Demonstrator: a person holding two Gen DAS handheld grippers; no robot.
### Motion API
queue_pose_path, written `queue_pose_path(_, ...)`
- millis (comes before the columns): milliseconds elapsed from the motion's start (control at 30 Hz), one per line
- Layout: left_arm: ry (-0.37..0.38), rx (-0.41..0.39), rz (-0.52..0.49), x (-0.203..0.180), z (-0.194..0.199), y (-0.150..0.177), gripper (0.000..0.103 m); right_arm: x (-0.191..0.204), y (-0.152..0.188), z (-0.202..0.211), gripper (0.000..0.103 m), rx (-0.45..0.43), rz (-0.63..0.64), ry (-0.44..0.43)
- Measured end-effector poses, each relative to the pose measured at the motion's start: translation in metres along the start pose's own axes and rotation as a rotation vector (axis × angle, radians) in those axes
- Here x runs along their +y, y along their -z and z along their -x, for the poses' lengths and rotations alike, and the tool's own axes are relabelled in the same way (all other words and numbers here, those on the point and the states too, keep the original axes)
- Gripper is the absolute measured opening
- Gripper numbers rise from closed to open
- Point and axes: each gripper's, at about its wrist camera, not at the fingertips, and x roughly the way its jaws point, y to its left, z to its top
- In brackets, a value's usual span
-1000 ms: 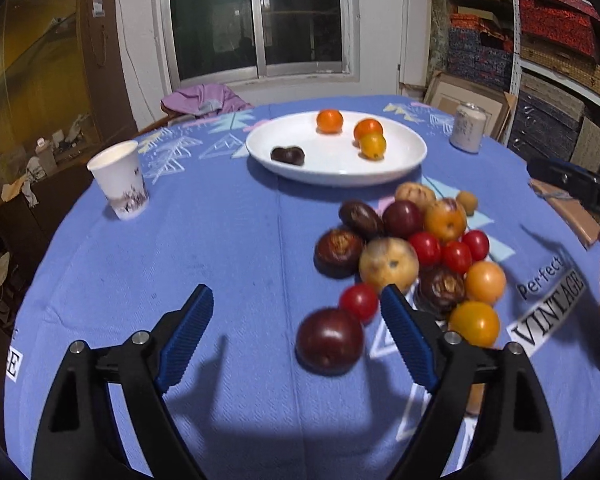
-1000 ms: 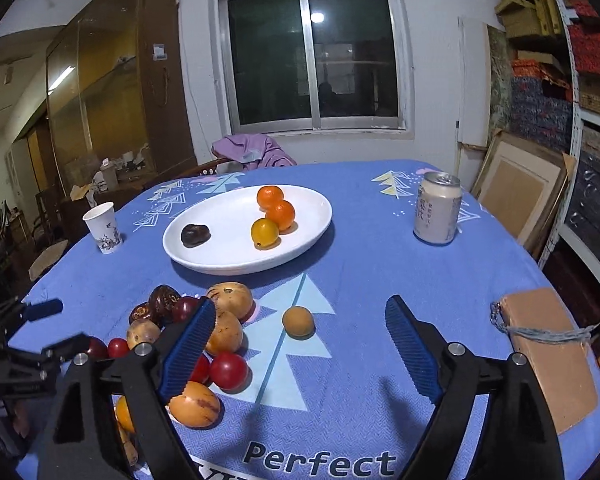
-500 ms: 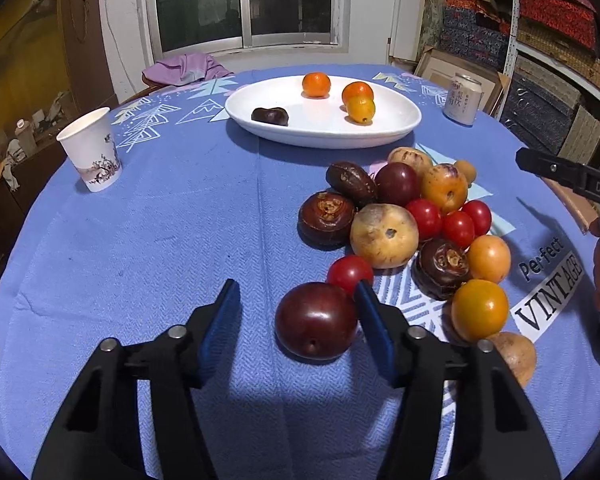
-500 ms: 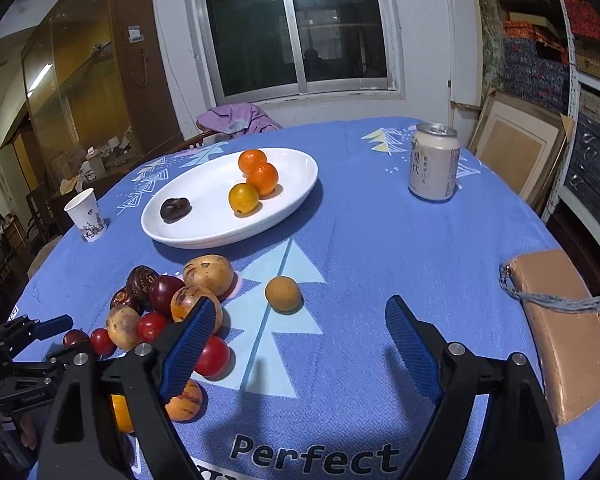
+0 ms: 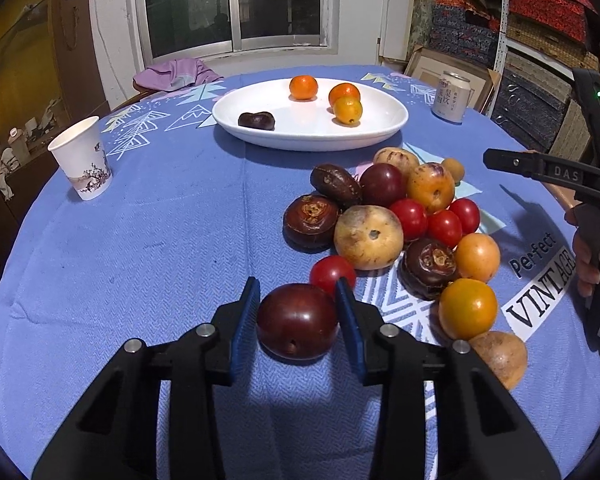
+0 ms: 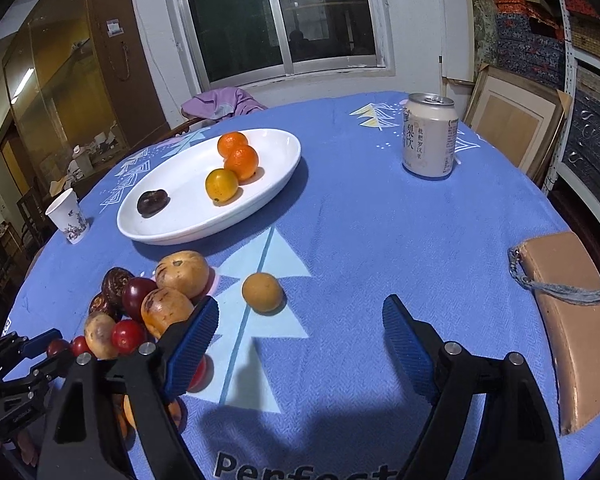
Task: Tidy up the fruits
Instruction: 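Grasp a red plum with the left tool while the right tool grasps a round brown fruit, then place the red plum and brown fruit on the white plate, then open both tools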
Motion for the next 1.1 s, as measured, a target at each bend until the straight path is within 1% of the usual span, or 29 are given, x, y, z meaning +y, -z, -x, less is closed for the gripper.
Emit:
queue_pose_path(67, 0.0, 0.002, 0.003, 0.0, 0.0, -0.001, 0.039, 0.001, -0.003, -0.007, 0.08, 0.024, -0.006, -0.024)
queue_pose_path(200, 0.0, 0.003, 0.005, 0.0, -0.001, -0.002, 0.039, 0.003, -0.003, -0.025, 0.064, 0.097, -0.023, -0.067)
queue_pose_path(267, -0.001, 0.003, 0.006, 0.0, -0.001, -0.001, 0.039, 0.003, -0.003, -0.032, 0.061, 0.117, -0.033, -0.066)
queue_pose_path(467, -0.001, 0.003, 0.005, 0.0, -0.002, -0.002, 0.039, 0.003, -0.006, -0.043, 0.06, 0.134, -0.04, -0.051)
queue_pose_path(633, -0.002, 0.003, 0.003, 0.0, -0.002, -0.002, 0.039, 0.015, -0.008, -0.051, 0.06, 0.136, 0.017, -0.032)
queue_pose_path(667, -0.002, 0.003, 0.003, 0.0, -0.002, -0.001, 0.039, 0.019, -0.007, -0.051, 0.055, 0.136, 0.038, -0.026)
queue_pose_path(700, -0.001, 0.003, 0.003, 0.001, -0.003, -0.002, 0.039, 0.024, -0.006, -0.052, 0.046, 0.136, 0.063, -0.027)
queue_pose_path(733, -0.001, 0.003, 0.004, 0.0, -0.002, -0.002, 0.039, 0.028, -0.005, -0.052, 0.038, 0.137, 0.082, -0.034)
queue_pose_path(767, 0.0, 0.003, 0.005, 0.001, -0.003, -0.002, 0.039, 0.03, -0.005, -0.051, 0.029, 0.139, 0.091, -0.046)
queue_pose_path(867, 0.005, 0.001, 0.011, 0.002, -0.003, -0.002, 0.039, 0.03, -0.003, -0.049, 0.029, 0.134, 0.092, -0.043)
queue_pose_path(933, 0.01, 0.001, 0.015, 0.002, -0.003, -0.002, 0.039, 0.026, -0.003, -0.047, 0.029, 0.133, 0.068, -0.056)
queue_pose_path(1033, 0.018, -0.001, 0.022, 0.004, -0.003, -0.002, 0.038, 0.016, -0.004, -0.044, 0.029, 0.137, 0.014, -0.102)
queue_pose_path(1100, 0.023, -0.004, 0.03, 0.005, -0.002, -0.002, 0.038, 0.009, -0.004, -0.04, 0.029, 0.141, -0.035, -0.151)
